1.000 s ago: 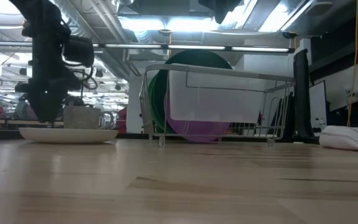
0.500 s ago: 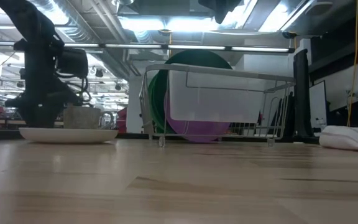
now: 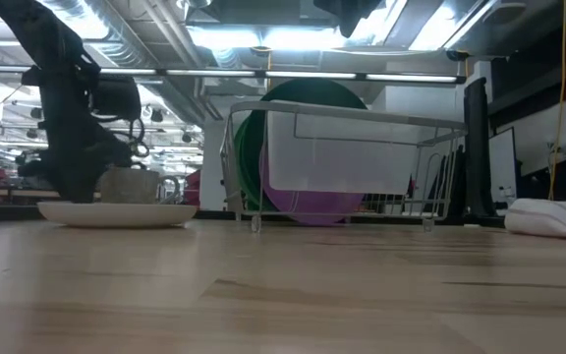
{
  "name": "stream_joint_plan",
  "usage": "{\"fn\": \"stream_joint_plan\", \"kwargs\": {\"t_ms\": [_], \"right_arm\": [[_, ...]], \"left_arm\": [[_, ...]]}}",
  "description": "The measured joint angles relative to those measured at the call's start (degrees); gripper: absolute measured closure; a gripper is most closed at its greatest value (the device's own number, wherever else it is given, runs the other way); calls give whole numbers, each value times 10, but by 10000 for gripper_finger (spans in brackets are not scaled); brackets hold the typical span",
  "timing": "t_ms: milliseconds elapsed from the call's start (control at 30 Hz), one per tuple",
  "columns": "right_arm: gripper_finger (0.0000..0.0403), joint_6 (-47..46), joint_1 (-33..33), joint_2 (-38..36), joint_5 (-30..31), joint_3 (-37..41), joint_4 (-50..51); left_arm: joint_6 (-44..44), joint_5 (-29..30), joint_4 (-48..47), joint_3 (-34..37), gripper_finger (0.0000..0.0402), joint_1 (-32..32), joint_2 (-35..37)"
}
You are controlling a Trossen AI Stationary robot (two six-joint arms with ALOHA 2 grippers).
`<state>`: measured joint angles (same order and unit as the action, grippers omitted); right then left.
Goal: Sort dishes
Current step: Put the white plate into the dish rack
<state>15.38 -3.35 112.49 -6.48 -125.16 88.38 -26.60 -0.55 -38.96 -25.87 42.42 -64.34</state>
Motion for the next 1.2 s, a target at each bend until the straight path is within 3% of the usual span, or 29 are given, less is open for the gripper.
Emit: {"fn": "stream_joint_plan", "kwargs": {"t_ms": [67,467,667,900,1200], "right_arm": [[228,0,0,0,0,0,0],[228,0,0,0,4,0,0],[228,0,0,0,39,0,-14],[228,0,0,0,71,0,-38],[228,-10,4,0,148,0,-111]], "left_arm": [[-2,-3,15,0,391,-1,0],[-6,-5,55,-20,397,-25,23],[5,1,42,-49,399,-53,92],[4,-4,-36,-94,400,-76,183],[0,-2,-83,-149,400,-101,284]]}}
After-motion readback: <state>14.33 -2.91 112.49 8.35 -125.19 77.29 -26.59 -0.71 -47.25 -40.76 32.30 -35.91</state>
